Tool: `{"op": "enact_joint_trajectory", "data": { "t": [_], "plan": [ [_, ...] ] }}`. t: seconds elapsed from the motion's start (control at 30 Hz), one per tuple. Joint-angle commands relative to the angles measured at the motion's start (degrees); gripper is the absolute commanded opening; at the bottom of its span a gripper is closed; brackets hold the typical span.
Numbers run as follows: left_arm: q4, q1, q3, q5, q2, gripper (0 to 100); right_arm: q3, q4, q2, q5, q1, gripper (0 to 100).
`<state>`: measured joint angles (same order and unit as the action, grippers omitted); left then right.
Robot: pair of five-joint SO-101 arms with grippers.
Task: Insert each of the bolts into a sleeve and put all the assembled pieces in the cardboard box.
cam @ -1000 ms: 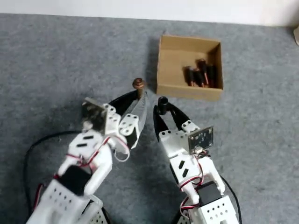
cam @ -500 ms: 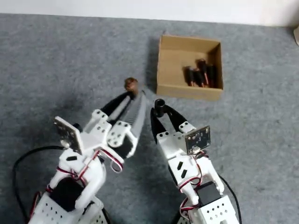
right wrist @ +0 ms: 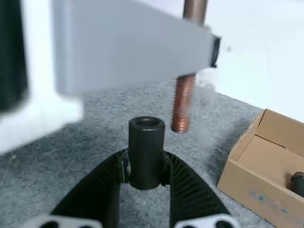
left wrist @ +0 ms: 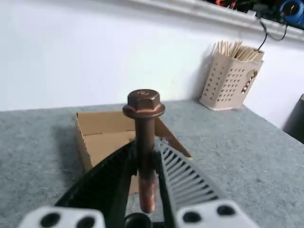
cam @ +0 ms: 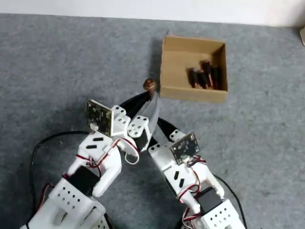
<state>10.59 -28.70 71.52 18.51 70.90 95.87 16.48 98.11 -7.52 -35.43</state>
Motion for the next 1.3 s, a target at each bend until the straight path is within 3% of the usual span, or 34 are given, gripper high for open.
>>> {"op": "enact_joint_trajectory", "data": {
  "t": [0.0, 0.37, 1.27],
  "plan": [
    [-1.8, 0.1, -2.1, -0.2, -0.2, 1, 9.0, 0.1, 0.6, -1.0, -0.6, 0.5],
    [1.0, 0.1, -1.6, -0.1, 8.8, 1, 9.0, -0.1, 0.6, -1.0, 2.3, 0.5],
    [2.7, 0.1, 1.6, -0.1, 3.6, 1, 8.9, -0.3, 0.7, -0.9, 5.2, 0.5]
  ]
}}
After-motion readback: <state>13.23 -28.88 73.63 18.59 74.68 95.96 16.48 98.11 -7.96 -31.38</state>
